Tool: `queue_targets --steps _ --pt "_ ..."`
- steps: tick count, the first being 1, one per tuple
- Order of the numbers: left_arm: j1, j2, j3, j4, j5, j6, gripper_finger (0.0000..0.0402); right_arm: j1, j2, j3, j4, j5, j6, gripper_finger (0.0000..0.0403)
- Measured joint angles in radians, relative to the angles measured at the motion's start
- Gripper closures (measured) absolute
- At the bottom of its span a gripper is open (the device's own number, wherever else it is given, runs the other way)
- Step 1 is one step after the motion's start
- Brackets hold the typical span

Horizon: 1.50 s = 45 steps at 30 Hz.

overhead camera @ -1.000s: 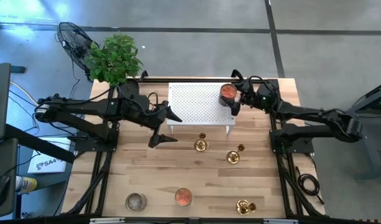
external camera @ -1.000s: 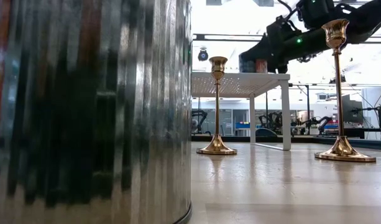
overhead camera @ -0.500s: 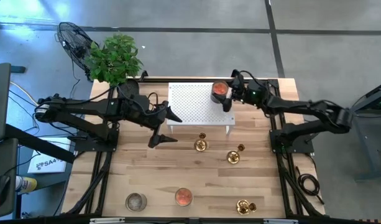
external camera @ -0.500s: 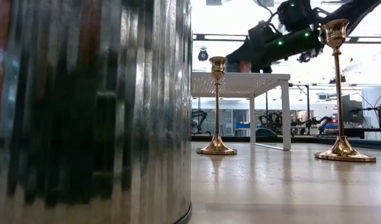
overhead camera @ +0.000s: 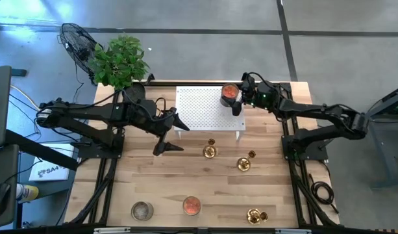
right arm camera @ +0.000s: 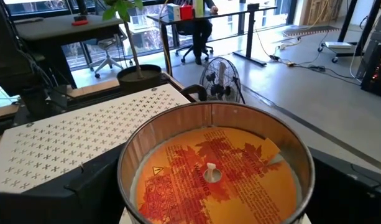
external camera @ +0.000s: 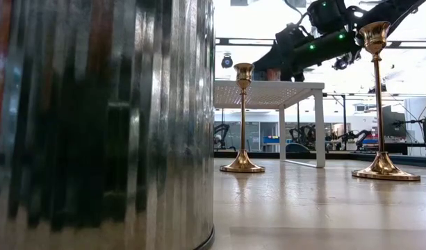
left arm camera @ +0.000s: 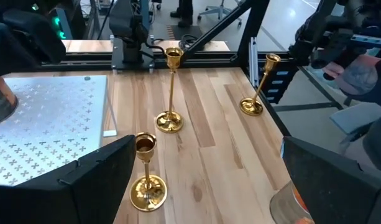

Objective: Pick & Place candle stick holders
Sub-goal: Put the fruits and the vegetables in the bin

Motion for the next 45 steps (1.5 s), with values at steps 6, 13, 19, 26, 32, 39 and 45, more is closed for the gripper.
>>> queue_targets --steps 6,13,19,26,32,39,45 --pt "0.000 0.000 0.000 0.000 0.013 -0.003 0.0007 0.028 0.000 0.000 0.001 -0.005 -0.001 0.0025" --pt "0.000 0.000 0.000 0.000 0.014 -0.004 0.0007 0.042 0.000 0.000 0.002 -0.001 -0.026 0.0025" --pt "0.000 0.000 0.000 0.000 0.015 -0.025 0.0007 0.041 0.000 0.000 0.004 -0.045 -0.087 0.0024" --pt "0.000 0.000 0.000 -0.001 0.015 -0.025 0.0007 0.042 0.000 0.000 0.004 -0.125 -0.132 0.0026" --pt "0.000 0.000 0.000 -0.005 0.016 -0.026 0.0007 0.041 0.000 0.000 0.007 -0.094 -0.132 0.0026" --pt "0.000 0.000 0.000 -0.023 0.016 -0.026 0.0007 0.041 -0.001 -0.001 0.067 -0.057 -0.090 0.0026" --pt "0.000 0.000 0.000 -0.023 0.036 -0.026 0.0007 0.041 -0.001 -0.001 0.094 -0.058 -0.089 0.0026"
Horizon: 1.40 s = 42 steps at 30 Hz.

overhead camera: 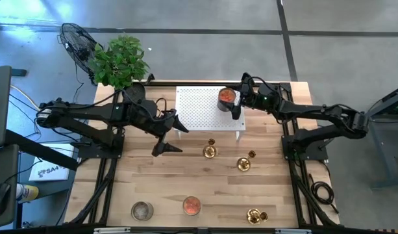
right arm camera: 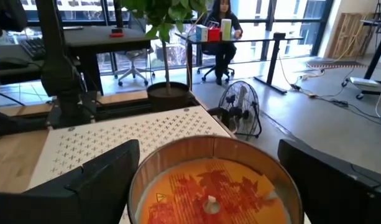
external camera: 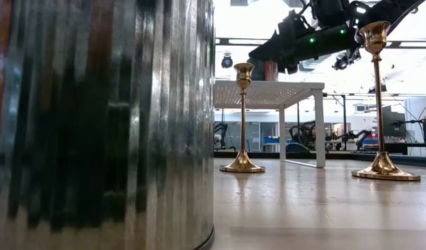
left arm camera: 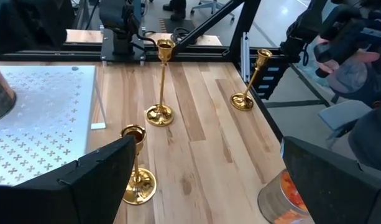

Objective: Pick & Place candle stick holders
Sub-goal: Put the fruits and the vegetables in the bin, then put the middle right gold holder on the shelf

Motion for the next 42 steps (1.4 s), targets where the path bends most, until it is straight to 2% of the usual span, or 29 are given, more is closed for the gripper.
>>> queue_targets --steps 8,17,25,30,32,37,42 --pt "0.000 0.000 0.000 -0.001 0.001 0.000 0.0007 0.001 -0.028 0.000 0.023 -0.006 -0.001 0.0027" --pt "0.000 0.000 0.000 -0.047 0.001 0.000 0.0007 0.064 -0.206 0.000 -0.041 -0.019 -0.088 0.0027" --pt "0.000 0.000 0.000 -0.085 0.000 0.000 0.0007 0.185 -0.421 0.000 -0.349 0.006 -0.091 0.0027" --pt "0.000 0.000 0.000 -0.102 -0.001 0.005 0.0007 0.284 -0.557 0.000 -0.586 0.166 -0.069 0.0027" --pt "0.000 0.000 0.000 -0.112 -0.002 0.008 0.0007 0.327 -0.607 0.000 -0.651 0.196 -0.039 0.0027" --pt "0.000 0.000 0.000 -0.112 -0.003 0.008 0.0007 0.432 -0.704 0.000 -0.755 0.136 0.054 0.0027" --pt "0.000 0.003 0.000 -0.110 -0.003 0.008 0.0007 0.532 -0.743 -0.022 -0.832 0.053 0.137 0.0027"
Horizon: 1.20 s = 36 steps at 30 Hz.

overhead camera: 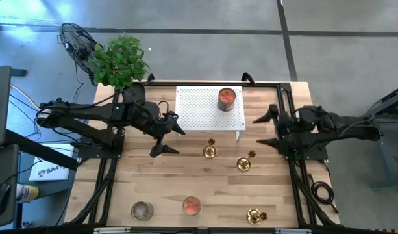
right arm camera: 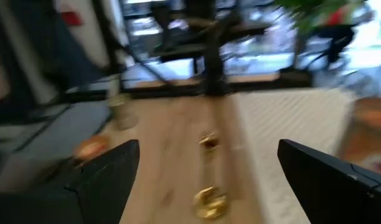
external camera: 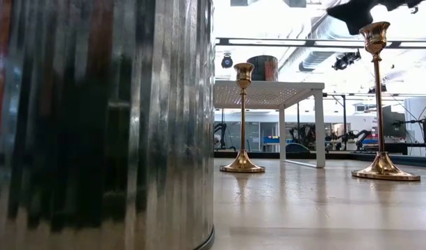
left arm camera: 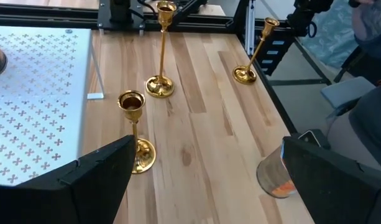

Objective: Pick & Place candle stick holders
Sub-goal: Put the middle right gold holder on the shelf

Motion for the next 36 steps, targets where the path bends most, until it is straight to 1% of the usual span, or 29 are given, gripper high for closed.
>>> queue_targets --steps 5,9,11,13,15,18,21,27,32,36 --pt "0.000 0.020 0.000 0.007 0.000 -0.002 0.0007 0.093 -0.001 -0.044 -0.015 0.042 0.026 0.0026" --pt "0.000 0.054 0.000 0.011 0.000 -0.008 0.0007 0.156 -0.001 -0.085 -0.014 0.134 0.046 0.0026" --pt "0.000 0.070 0.000 0.020 0.000 -0.017 0.0007 0.179 -0.001 -0.102 -0.011 0.164 0.046 0.0026" --pt "0.000 0.087 0.000 0.029 0.000 -0.038 0.0007 0.193 -0.001 -0.120 0.007 0.165 0.051 0.0026" --pt "0.000 0.101 0.000 0.044 0.000 -0.053 0.0007 0.202 -0.001 -0.134 0.023 0.145 0.077 0.0026" --pt "0.000 0.107 0.000 0.059 0.000 -0.058 0.0007 0.210 -0.001 -0.138 0.024 0.116 0.091 0.0026" --pt "0.000 0.108 0.000 0.080 0.000 -0.060 0.0007 0.221 -0.001 -0.138 0.022 0.113 0.091 0.0026" --pt "0.000 0.108 0.000 0.092 0.000 -0.060 0.0007 0.241 0.001 -0.138 -0.023 0.119 0.091 0.0026" --pt "0.000 0.108 0.000 0.092 0.000 -0.060 0.0007 0.263 0.001 -0.138 -0.030 0.164 0.084 0.0026" --pt "0.000 0.108 0.000 0.106 0.000 -0.060 0.0007 0.268 0.001 -0.138 -0.061 0.164 0.115 0.0026"
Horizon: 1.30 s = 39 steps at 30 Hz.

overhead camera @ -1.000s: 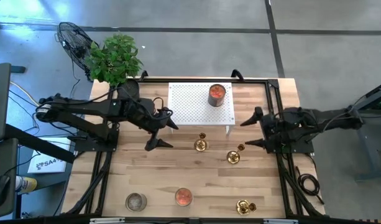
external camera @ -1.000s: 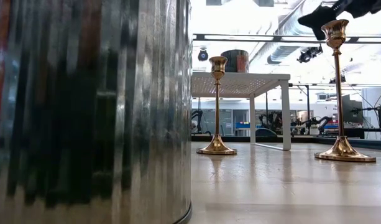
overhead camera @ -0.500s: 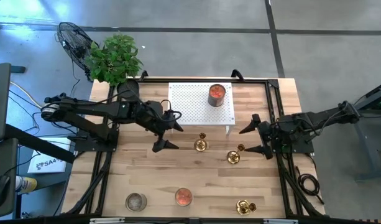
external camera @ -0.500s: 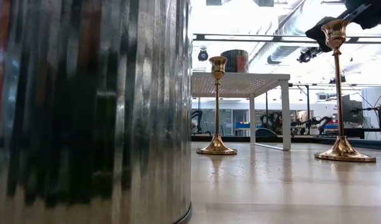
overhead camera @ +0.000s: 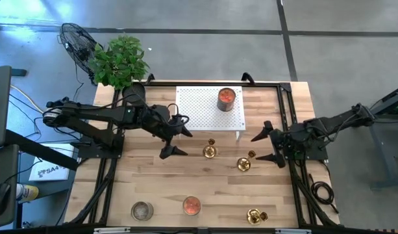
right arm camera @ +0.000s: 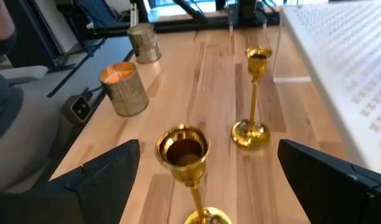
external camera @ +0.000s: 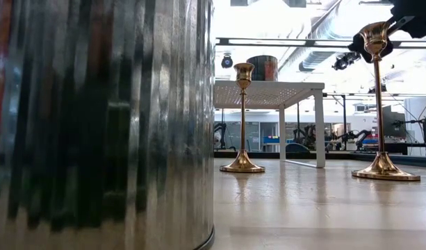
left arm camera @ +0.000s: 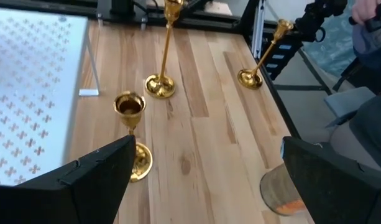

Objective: Pick & Place candle stick holders
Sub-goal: Put the middle right gold holder on the shelf

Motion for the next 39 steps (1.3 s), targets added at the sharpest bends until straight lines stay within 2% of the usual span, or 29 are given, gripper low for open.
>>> queue_targets --steps 7,21,39 --pt "0.000 0.000 0.000 0.034 -0.001 0.000 0.0007 0.000 0.000 -0.028 0.005 0.011 0.020 0.0026" --pt "0.000 0.000 0.000 0.034 -0.003 0.000 0.0007 0.000 0.000 -0.140 0.187 -0.005 0.035 0.0026" --pt "0.000 0.000 0.000 0.034 -0.004 0.000 0.0007 -0.001 0.001 -0.141 0.213 -0.004 0.043 0.0027"
